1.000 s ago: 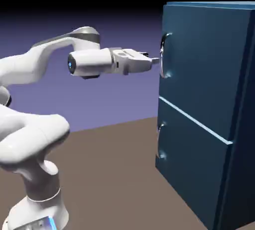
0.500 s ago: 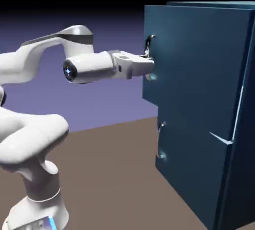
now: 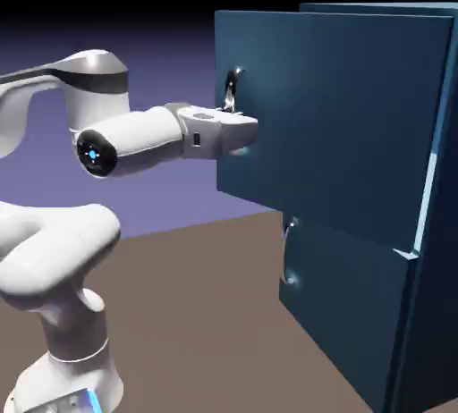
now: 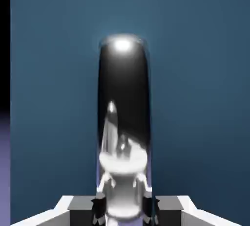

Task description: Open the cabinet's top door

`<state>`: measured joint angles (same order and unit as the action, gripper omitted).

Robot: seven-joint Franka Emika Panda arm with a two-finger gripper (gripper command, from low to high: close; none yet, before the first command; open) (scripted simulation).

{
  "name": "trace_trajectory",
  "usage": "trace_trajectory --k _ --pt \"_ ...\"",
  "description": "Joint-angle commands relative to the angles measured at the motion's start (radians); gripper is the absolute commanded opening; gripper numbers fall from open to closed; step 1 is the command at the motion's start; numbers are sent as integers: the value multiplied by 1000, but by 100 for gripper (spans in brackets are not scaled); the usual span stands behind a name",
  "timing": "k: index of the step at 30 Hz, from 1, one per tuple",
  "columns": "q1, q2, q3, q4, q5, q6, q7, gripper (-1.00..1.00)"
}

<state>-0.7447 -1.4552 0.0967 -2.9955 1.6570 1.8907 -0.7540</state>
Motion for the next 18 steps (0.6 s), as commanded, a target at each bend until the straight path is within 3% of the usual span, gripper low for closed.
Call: trace_trajectory --k 1,10,18 --pt "-3 10 -36 2 -33 -23 -8 -100" --pt "0 170 -362 82 -337 -257 -97 -100" --pt "111 416 -652 272 -596 -498 -201 -100"
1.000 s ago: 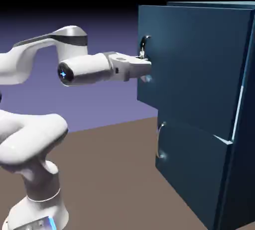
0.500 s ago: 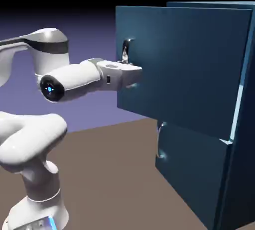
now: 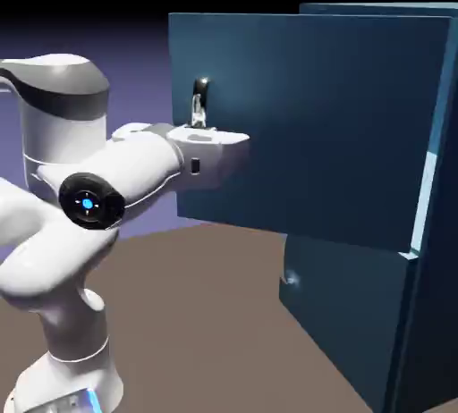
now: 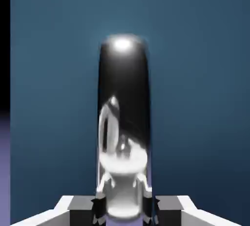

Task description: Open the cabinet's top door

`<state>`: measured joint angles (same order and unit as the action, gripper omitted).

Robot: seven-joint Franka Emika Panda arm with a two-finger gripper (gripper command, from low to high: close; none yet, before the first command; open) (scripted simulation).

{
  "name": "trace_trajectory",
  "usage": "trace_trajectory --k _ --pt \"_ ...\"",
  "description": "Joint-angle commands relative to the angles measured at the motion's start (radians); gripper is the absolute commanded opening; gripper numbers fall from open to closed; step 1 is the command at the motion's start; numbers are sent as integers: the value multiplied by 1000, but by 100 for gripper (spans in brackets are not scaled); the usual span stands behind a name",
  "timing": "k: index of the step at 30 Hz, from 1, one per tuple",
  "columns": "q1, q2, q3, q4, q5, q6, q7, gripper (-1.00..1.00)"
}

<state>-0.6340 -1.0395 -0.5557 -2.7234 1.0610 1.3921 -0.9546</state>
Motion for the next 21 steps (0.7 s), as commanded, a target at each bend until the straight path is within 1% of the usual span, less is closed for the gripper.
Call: trace_trajectory --k 1,12,17,21 --pt "24 34 -36 32 -28 -32 -13 -100" --pt "382 369 -426 424 -230 -386 -149 -100" --pt "563 463 -596 572 -270 -507 -194 -100" --pt "708 500 -726 666 -295 -573 -212 -100"
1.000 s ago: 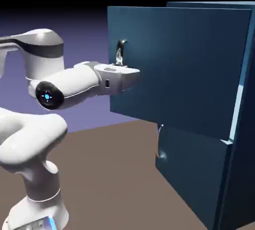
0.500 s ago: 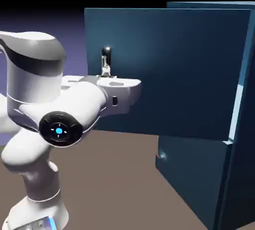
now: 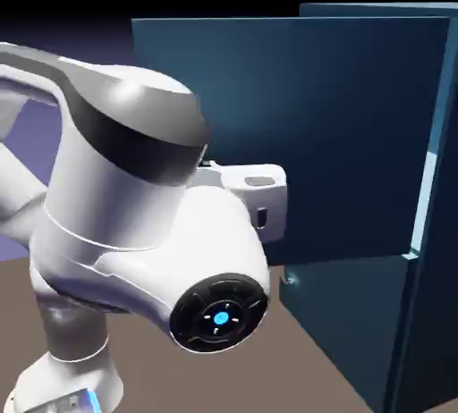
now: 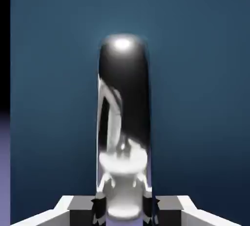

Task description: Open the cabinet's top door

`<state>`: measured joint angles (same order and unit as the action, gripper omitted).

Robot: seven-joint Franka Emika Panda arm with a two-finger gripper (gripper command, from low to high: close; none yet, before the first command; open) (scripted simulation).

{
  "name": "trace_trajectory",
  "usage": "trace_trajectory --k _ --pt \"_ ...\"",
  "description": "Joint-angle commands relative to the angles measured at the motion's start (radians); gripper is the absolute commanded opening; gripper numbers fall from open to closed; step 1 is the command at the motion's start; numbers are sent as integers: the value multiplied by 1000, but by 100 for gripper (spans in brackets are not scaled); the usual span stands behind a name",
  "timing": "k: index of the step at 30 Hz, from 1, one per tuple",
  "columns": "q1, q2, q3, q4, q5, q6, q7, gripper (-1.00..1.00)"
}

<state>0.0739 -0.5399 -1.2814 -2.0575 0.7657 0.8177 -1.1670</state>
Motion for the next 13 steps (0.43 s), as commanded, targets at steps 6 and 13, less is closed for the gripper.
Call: trace_trajectory --k 6,13 --pt "218 -12 -174 121 -36 -59 12 -100" --pt "468 -101 -336 276 -84 -114 77 -100"
